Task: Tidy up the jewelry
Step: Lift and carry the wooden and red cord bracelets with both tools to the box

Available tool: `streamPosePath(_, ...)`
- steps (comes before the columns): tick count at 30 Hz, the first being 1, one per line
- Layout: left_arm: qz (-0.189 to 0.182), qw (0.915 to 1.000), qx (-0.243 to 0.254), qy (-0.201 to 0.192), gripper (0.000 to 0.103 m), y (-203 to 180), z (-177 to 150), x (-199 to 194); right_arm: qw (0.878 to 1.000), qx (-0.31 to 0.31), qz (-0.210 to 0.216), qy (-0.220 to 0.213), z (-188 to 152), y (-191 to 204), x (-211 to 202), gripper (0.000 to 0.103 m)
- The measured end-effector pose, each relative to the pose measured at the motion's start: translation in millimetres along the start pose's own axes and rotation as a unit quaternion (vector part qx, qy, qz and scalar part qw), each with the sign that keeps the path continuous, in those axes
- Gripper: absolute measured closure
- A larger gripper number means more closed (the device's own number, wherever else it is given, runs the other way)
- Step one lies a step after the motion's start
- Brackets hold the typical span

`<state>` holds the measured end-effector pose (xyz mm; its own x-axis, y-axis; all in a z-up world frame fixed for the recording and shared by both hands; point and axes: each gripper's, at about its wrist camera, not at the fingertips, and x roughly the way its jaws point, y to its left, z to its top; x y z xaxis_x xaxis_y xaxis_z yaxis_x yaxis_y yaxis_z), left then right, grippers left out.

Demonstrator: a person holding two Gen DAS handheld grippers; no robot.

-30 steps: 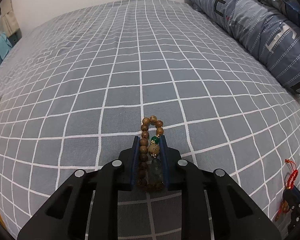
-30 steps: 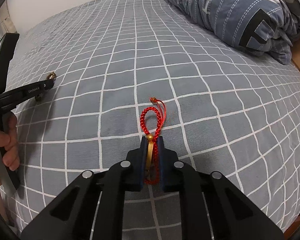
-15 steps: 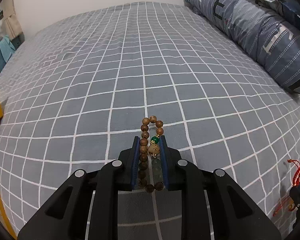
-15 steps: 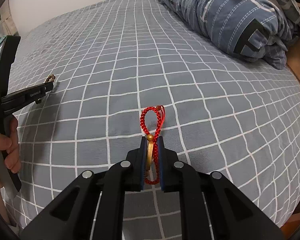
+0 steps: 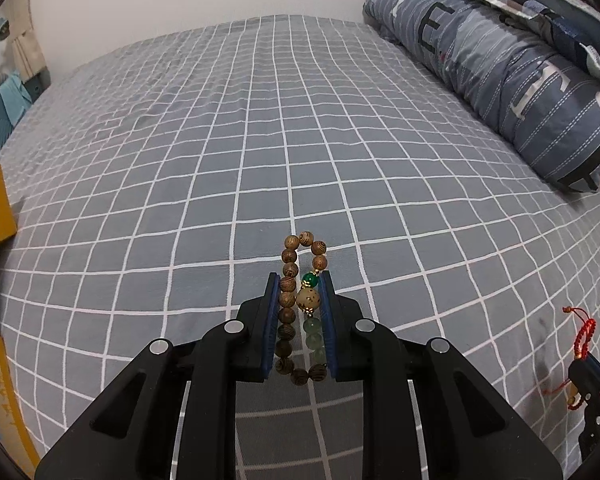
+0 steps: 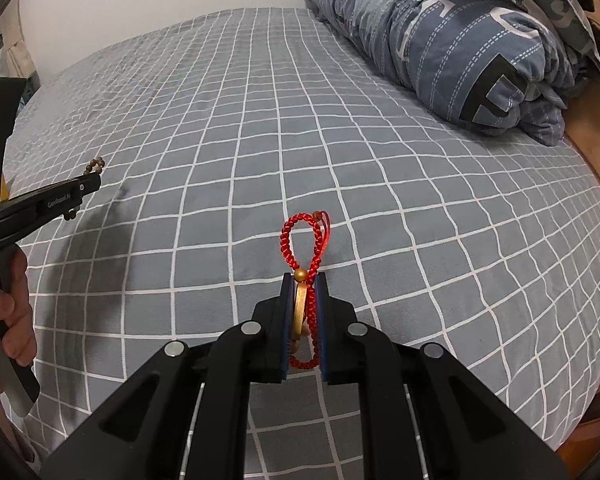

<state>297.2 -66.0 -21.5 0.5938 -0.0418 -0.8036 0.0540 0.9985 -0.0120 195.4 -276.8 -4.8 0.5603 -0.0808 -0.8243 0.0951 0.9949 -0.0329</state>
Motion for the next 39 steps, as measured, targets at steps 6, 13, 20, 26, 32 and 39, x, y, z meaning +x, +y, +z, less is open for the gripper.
streamPosePath(6,-0.011,0.9999,-0.003,0.003,0.084,-1,-1,-14,1.0,0.007,0.0,-0.01,3,-1,-11,0.093)
streamPosePath(13,-0.016,0.9998,0.001,-0.008,0.084,-4,-2,-37,1.0,0.013,0.012,-0.022,5,3,-29,0.093)
streamPosePath(20,-0.016,0.9998,0.001,-0.01,0.084,0,-10,-57,0.999,0.016,0.02,-0.037,6,10,-48,0.093)
streamPosePath(26,-0.008,0.9998,0.002,-0.02,0.084,10,-17,-79,0.998,0.004,0.035,-0.046,6,26,-59,0.093)
streamPosePath(32,0.002,0.9995,0.002,-0.031,0.084,27,-24,-98,0.997,-0.014,0.042,-0.056,6,49,-68,0.093)
streamPosePath(39,0.014,0.9991,-0.011,-0.039,0.084,55,-37,-118,0.996,-0.034,0.057,-0.057,6,83,-73,0.093)
